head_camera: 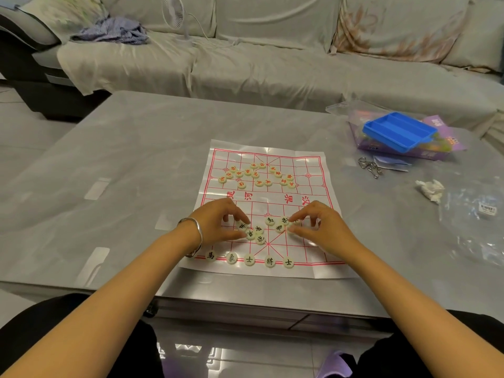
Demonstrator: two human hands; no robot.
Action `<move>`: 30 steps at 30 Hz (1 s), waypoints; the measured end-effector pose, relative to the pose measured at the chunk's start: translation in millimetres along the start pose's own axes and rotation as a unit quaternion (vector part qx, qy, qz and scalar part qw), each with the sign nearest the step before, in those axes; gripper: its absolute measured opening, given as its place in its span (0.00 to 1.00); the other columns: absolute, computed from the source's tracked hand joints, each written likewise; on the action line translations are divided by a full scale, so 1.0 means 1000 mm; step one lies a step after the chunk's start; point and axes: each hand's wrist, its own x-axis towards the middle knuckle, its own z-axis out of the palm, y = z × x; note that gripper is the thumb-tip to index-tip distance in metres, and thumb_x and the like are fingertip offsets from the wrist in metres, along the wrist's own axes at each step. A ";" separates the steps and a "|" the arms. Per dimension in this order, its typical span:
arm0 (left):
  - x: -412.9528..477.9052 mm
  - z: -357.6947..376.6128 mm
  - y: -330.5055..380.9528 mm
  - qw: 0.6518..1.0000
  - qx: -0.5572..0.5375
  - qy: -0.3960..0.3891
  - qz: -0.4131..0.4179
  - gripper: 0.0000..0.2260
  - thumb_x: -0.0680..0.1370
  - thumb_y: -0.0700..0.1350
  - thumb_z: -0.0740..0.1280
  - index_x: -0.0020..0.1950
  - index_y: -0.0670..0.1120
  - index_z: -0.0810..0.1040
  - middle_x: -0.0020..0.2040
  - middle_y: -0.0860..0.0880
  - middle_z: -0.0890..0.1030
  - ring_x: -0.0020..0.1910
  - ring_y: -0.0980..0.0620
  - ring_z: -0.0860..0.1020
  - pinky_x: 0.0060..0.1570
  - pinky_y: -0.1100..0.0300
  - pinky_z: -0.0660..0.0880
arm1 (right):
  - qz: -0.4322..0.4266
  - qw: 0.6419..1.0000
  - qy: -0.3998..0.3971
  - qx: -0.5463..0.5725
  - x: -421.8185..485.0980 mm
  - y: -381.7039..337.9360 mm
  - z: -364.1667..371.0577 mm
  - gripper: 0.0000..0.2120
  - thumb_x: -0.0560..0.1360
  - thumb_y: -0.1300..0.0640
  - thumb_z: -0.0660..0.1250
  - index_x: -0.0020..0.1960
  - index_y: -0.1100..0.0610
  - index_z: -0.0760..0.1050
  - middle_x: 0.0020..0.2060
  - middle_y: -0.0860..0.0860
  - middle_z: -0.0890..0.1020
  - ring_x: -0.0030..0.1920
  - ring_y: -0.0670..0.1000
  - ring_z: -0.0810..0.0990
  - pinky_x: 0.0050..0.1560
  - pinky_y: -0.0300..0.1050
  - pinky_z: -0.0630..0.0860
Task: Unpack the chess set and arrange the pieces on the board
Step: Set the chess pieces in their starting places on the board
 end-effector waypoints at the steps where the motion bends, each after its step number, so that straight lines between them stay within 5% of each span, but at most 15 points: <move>1: 0.001 0.002 0.001 1.000 0.005 -0.007 0.003 0.14 0.72 0.51 0.70 0.57 0.53 0.78 0.53 0.54 0.74 0.49 0.55 0.71 0.50 0.64 0.72 | -0.002 1.000 -0.007 -0.013 0.001 0.000 0.004 0.09 0.70 0.51 0.72 0.50 0.49 0.80 0.46 0.42 0.74 0.42 0.44 0.71 0.40 0.30 0.67; 10: 0.004 0.006 0.007 0.999 -0.024 0.022 0.020 0.08 0.75 0.53 0.66 0.52 0.55 0.78 0.49 0.56 0.74 0.48 0.55 0.72 0.49 0.63 0.73 | -0.030 0.994 0.027 -0.102 0.006 -0.005 0.027 0.14 0.69 0.44 0.72 0.51 0.50 0.80 0.46 0.44 0.72 0.47 0.44 0.72 0.43 0.34 0.71; 16: 0.004 0.003 0.012 0.998 -0.035 0.041 0.036 0.08 0.76 0.52 0.64 0.53 0.54 0.78 0.51 0.56 0.74 0.48 0.56 0.72 0.47 0.64 0.71 | -0.038 0.999 0.028 0.008 -0.024 0.001 -0.009 0.08 0.69 0.50 0.72 0.48 0.47 0.79 0.43 0.41 0.75 0.40 0.44 0.72 0.39 0.31 0.68; 30: 0.007 0.012 0.022 0.998 -0.034 0.055 0.028 0.09 0.77 0.52 0.63 0.54 0.52 0.78 0.51 0.55 0.75 0.47 0.55 0.72 0.46 0.64 0.70 | -0.036 0.998 -0.039 -0.044 -0.072 0.039 -0.015 0.08 0.69 0.46 0.72 0.46 0.39 0.76 0.49 0.40 0.78 0.53 0.41 0.73 0.55 0.37 0.72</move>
